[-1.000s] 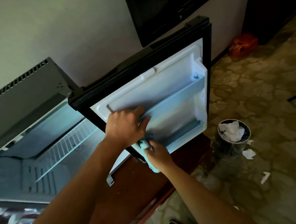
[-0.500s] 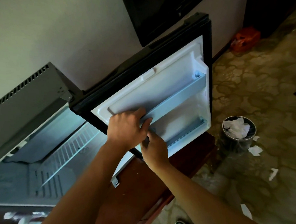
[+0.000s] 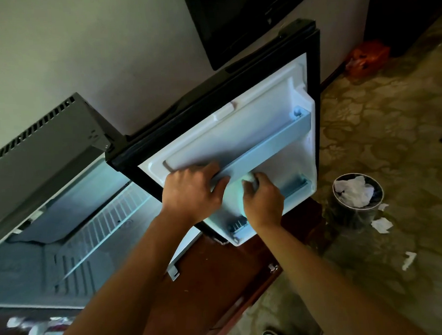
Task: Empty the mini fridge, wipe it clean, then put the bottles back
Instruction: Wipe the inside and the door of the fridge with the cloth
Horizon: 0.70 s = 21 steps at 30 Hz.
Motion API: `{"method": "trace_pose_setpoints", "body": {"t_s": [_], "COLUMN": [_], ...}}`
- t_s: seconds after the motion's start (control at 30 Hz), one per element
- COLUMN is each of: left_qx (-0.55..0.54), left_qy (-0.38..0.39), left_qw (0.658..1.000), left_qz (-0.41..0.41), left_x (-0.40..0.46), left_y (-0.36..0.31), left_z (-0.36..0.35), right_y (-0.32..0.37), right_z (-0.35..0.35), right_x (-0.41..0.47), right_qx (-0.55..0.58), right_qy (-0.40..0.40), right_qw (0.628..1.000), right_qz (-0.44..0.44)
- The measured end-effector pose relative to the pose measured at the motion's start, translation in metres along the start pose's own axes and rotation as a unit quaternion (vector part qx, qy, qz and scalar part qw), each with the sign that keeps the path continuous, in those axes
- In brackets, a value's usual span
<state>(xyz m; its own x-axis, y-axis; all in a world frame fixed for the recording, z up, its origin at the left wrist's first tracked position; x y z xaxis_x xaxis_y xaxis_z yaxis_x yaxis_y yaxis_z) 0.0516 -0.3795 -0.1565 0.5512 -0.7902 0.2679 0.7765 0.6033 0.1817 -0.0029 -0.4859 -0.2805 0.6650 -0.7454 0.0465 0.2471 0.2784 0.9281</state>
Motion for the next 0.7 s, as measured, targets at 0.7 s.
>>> {"method": "trace_pose_setpoints", "body": {"t_s": [0.7], "left_qx": [-0.002], "left_qy": [-0.001], "left_qw": [1.0], "left_qz": [-0.002], "left_x": [-0.002], "left_y": [0.003], "left_z": [-0.002], "right_y": [0.003], "right_z": [-0.006], "right_x": [-0.003], "right_qx": [0.061], "right_qy": [0.032], "right_qw": [0.998], "right_qz": [0.014]}}
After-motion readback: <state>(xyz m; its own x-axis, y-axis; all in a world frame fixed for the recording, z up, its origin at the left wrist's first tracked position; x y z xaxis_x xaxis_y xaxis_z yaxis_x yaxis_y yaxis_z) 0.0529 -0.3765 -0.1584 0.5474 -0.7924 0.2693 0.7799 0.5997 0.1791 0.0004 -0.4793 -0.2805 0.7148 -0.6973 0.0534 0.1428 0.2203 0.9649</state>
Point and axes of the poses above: each hand's wrist, its own x-axis towards the middle knuckle, its own z-axis out of the back of the hand, y = z × x, the point moved 1 cm from there along x, towards the middle knuckle, and after that the axes turned 8 degrees about y, right-handed, at the moved point
